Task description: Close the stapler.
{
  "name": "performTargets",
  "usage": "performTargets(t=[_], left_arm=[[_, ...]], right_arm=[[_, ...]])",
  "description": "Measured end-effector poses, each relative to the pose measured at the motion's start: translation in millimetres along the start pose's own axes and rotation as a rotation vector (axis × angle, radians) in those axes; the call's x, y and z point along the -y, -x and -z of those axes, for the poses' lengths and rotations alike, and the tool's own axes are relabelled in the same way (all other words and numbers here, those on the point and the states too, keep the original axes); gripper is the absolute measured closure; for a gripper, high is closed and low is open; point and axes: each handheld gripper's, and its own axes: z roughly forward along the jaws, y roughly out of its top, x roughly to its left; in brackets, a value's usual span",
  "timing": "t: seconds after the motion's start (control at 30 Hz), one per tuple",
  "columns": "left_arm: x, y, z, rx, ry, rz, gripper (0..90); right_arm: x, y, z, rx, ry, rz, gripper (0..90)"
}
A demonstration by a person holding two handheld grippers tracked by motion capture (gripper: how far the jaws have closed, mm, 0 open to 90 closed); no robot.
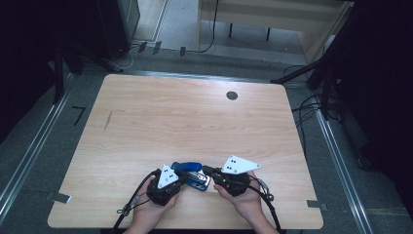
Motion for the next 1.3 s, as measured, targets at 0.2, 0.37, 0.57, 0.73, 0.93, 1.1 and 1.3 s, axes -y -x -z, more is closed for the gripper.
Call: performTargets(t=[0.2,0.37,0.57,0.73,0.93,1.1,1.3], left_arm=[[0.0,-0.6,-0.1,0.005,0.002,0.005,90.0],[0.0,-0.6,-0.2,0.005,0.002,0.005,90.0],[0.0,-0.6,-0.1,0.007,0.000,0.003,90.0],[0.0,-0.4,-0.1,0.006,0.000,0.001,90.0],[0.0,-0.7,-0.2,0.008,0.000,0.001,90.0],[-0.1,-0.7,-0.2,0.010,0.000,0.000,90.0],[-0.2,-1.3,0.0,0.014,-0.003,0.004,90.0]], right_arm=[[-3.6,-0.8,-1.3,-0.002,0.007,0.003,90.0],[-10.3,-2.8,-4.2,-0.008,0.019,0.008,90.0],[-18.1,-5.1,-8.5,-0.010,0.028,0.019,90.0],[-21.6,-6.2,-11.0,-0.010,0.035,0.025,90.0],[-24.5,-6.6,-13.3,-0.011,0.039,0.029,90.0],[-28.3,-7.7,-16.6,-0.013,0.045,0.037,90.0],[-32.8,-9.5,-20.0,-0.013,0.044,0.046,90.0]])
